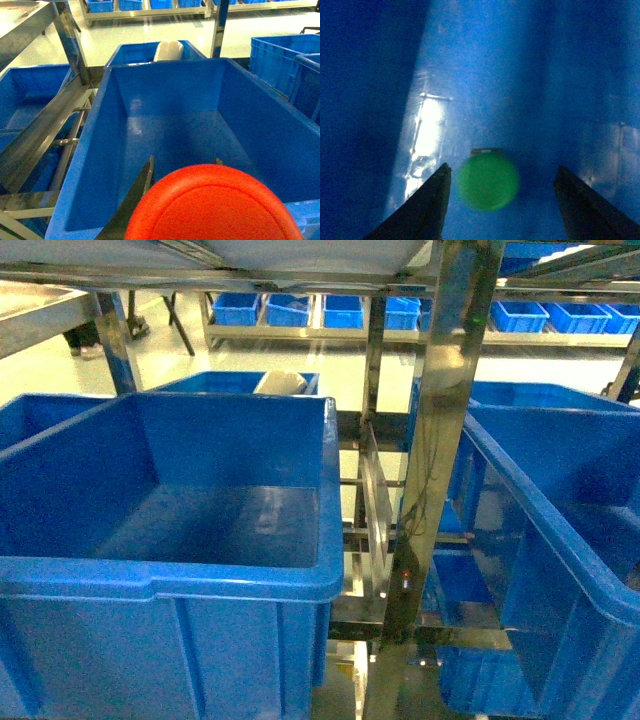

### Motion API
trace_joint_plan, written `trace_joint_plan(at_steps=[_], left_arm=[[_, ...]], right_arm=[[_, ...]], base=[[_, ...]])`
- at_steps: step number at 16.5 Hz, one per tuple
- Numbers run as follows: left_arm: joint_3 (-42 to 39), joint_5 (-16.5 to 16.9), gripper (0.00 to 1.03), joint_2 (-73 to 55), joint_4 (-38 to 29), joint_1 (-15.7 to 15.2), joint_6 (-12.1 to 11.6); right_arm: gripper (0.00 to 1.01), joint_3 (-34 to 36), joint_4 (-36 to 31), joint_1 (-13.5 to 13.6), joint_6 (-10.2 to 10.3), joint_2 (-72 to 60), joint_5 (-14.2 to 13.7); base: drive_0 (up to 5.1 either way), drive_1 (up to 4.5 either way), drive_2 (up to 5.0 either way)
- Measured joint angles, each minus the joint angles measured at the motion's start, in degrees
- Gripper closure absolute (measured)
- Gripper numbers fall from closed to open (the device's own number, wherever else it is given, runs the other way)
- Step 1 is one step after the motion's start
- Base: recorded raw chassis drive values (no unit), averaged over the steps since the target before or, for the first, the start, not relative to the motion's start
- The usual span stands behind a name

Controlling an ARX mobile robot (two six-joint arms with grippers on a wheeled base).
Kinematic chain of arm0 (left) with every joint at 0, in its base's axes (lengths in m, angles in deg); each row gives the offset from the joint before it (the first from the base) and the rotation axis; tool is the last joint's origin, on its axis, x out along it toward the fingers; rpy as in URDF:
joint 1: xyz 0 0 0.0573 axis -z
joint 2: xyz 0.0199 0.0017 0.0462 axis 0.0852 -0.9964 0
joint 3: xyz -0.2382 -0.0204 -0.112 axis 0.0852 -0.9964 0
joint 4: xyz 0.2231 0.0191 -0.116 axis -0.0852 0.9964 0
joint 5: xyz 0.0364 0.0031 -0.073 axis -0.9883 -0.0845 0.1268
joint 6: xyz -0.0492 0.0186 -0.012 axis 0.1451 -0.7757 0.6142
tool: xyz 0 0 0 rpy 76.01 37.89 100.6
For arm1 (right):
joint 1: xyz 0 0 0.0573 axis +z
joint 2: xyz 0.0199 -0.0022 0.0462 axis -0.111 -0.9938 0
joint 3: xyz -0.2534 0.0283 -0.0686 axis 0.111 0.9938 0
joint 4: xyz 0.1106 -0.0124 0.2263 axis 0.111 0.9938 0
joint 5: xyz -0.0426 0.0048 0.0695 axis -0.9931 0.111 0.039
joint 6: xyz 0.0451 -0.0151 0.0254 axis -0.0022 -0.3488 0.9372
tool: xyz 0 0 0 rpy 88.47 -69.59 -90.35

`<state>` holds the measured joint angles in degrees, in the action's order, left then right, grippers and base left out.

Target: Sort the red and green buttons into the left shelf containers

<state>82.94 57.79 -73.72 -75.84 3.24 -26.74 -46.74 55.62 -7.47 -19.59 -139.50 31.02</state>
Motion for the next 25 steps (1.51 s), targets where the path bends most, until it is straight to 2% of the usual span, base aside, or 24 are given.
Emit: trace_joint_plan(at_steps=[3,4,5,7,9,12,13,19,20,21,22,25], left_arm=[[0.0,0.0,0.77,0.0,0.0,0.0,0.0],[0.0,0.0,0.77,0.0,0.0,0.0,0.0],[0.0,0.0,0.77,0.0,0.0,0.0,0.0],[0.0,0.0,0.77,0.0,0.0,0.0,0.0],[0.0,0.0,0.77,0.0,0.0,0.0,0.0],[0.0,0.0,0.77,0.0,0.0,0.0,0.0],[0.0,0.0,0.77,0.0,0.0,0.0,0.0],[0.0,0.0,0.77,0.0,0.0,0.0,0.0],[0.0,0.0,0.77,0.0,0.0,0.0,0.0],[0.0,0.0,0.77,0.0,0.0,0.0,0.0],[0.0,0.0,0.77,0.0,0.0,0.0,0.0],[0.1,-0.4,0.77,0.0,0.5,0.3,-0.3]], right_arm=[[0.08,3.5,-5.6,0.0,0.1,0.5,-0.9],[0.01,6.5,-8.8,0.0,0.0,1.7,-1.2],[0.04,9.2,-11.9,0.0,-0.2,3.3,-1.0],[0.03,14.7,-19.4,-0.5,-1.4,8.1,-0.1],[0.03,19.4,-22.9,-1.3,-3.1,12.8,0.4],[0.03,32.0,-29.6,-2.8,-4.9,23.1,2.0],[0.03,37.4,-33.1,-2.8,-4.7,29.0,2.4],[0.03,47.6,-41.3,-1.7,-3.9,39.6,1.7],[0.03,54.7,-45.1,-0.2,-2.7,46.7,-0.6],[0.03,60.2,-45.5,0.8,-2.3,52.1,-2.1],[0.03,62.9,-44.9,1.0,-2.0,54.1,-2.4],[0.03,62.8,-45.4,1.0,-1.6,53.5,-3.0]], base=[[0.0,0.0,0.0],[0.0,0.0,0.0],[0.0,0.0,0.0],[0.0,0.0,0.0],[0.0,0.0,0.0],[0.0,0.0,0.0],[0.0,0.0,0.0],[0.0,0.0,0.0],[0.0,0.0,0.0],[0.0,0.0,0.0],[0.0,0.0,0.0],[0.0,0.0,0.0]])
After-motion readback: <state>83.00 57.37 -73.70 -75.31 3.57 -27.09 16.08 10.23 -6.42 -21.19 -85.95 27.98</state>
